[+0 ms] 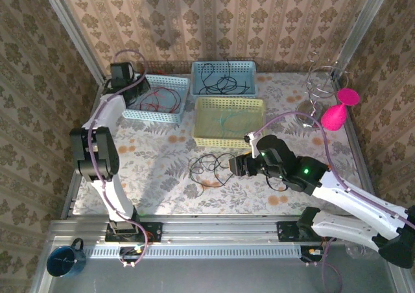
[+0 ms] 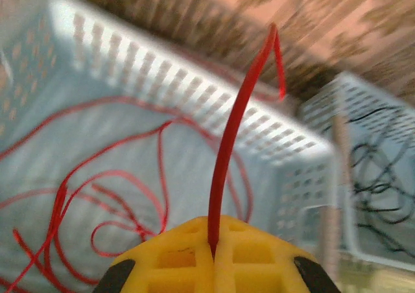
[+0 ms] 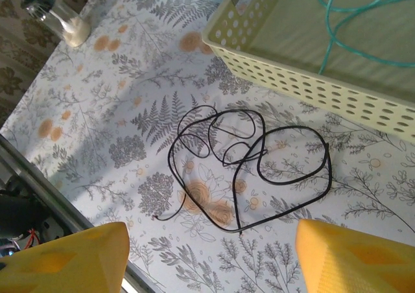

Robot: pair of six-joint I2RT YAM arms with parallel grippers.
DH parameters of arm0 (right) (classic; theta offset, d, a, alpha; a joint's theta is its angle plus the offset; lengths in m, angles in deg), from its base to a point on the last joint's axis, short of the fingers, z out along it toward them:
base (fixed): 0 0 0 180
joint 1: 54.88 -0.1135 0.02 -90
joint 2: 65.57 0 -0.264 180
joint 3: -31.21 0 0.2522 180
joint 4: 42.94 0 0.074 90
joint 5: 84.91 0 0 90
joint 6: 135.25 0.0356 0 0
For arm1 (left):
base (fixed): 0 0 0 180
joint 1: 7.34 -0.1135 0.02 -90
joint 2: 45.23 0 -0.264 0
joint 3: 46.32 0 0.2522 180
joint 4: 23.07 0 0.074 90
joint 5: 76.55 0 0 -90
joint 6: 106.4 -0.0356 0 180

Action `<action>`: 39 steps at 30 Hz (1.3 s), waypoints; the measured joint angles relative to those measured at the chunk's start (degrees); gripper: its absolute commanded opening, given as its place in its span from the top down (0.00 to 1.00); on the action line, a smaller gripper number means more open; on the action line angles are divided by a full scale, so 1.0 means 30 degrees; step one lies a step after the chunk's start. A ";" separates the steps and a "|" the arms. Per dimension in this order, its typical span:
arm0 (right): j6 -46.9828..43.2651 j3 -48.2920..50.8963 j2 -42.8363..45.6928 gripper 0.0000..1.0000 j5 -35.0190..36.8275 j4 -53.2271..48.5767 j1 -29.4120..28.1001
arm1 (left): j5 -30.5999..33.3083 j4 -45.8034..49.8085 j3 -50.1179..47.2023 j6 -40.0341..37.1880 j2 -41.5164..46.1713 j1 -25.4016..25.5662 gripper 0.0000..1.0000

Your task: Untangle the cables

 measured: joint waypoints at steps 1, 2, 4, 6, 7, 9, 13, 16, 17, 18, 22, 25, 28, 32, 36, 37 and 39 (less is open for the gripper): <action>0.0007 0.0000 -0.0051 0.30 -0.0007 0.0044 0.0000 | -0.0073 -0.0029 0.0175 -0.0087 0.0423 -0.0007 1.00; 0.0007 0.0000 -0.0080 0.30 -0.0007 0.0095 0.0000 | -0.0211 -0.0102 0.0357 -0.0226 0.0976 -0.0080 1.00; 0.0007 0.0000 -0.0131 0.30 -0.0007 0.0160 0.0000 | -0.0481 -0.0117 0.0699 -0.0452 0.1865 -0.0248 1.00; 0.0007 0.0000 -0.0160 0.30 -0.0015 0.0284 0.0000 | -0.0758 -0.0109 0.1027 -0.0583 0.2484 -0.0495 1.00; 0.0007 0.0000 -0.0160 0.30 -0.0015 0.0321 0.0000 | -0.0860 -0.0102 0.1100 -0.0634 0.2637 -0.0583 1.00; 0.0015 0.0000 -0.0160 0.30 -0.0015 0.0401 0.0000 | -0.0976 0.0007 0.1093 -0.0641 0.2885 -0.0787 1.00; 0.0015 0.0007 -0.0168 0.30 -0.0007 0.0408 0.0000 | -0.1013 0.0109 0.0590 -0.0641 0.2914 -0.1027 1.00; 0.0015 0.0007 -0.0255 0.30 -0.0015 0.0430 0.0000 | -0.1071 0.0124 -0.0138 -0.0619 0.2936 -0.1107 1.00; 0.0015 0.0007 -0.0342 0.30 -0.0015 0.0474 0.0000 | -0.1086 0.0087 -0.0466 -0.0532 0.2973 -0.1115 1.00; 0.0015 0.0007 -0.0466 0.30 -0.0022 0.0517 0.0000 | -0.1093 0.0051 -0.0845 -0.0466 0.3053 -0.1115 1.00; 0.0015 0.0007 -0.0838 0.30 -0.0109 0.0619 0.0000 | -0.1078 0.0015 -0.1887 -0.0146 0.3228 -0.1115 1.00; 0.0015 0.0007 -0.0969 0.30 -0.0160 0.0845 0.0000 | -0.1093 -0.0029 -0.2259 0.0124 0.3177 -0.1202 1.00; 0.0015 0.0007 -0.1020 0.30 -0.0160 0.0969 0.0000 | -0.1239 -0.0138 -0.2157 0.0408 0.2725 -0.1413 1.00; 0.0022 0.0007 -0.1100 0.30 -0.0153 0.0976 0.0000 | -0.1508 -0.0102 -0.1151 0.0678 0.0729 -0.1617 1.00; 0.0029 0.0007 -0.1188 0.30 -0.0153 0.0969 0.0000 | -0.1588 0.0044 -0.0962 0.1093 -0.1158 -0.1647 1.00; 0.0029 0.0007 -0.1188 0.30 -0.0153 0.0962 0.0000 | -0.1588 0.0058 -0.0962 0.1195 -0.1450 -0.1647 1.00; 0.0029 0.0007 -0.1188 0.30 -0.0153 0.0962 0.0000 | -0.1581 0.0036 -0.0976 0.1399 -0.1923 -0.1654 1.00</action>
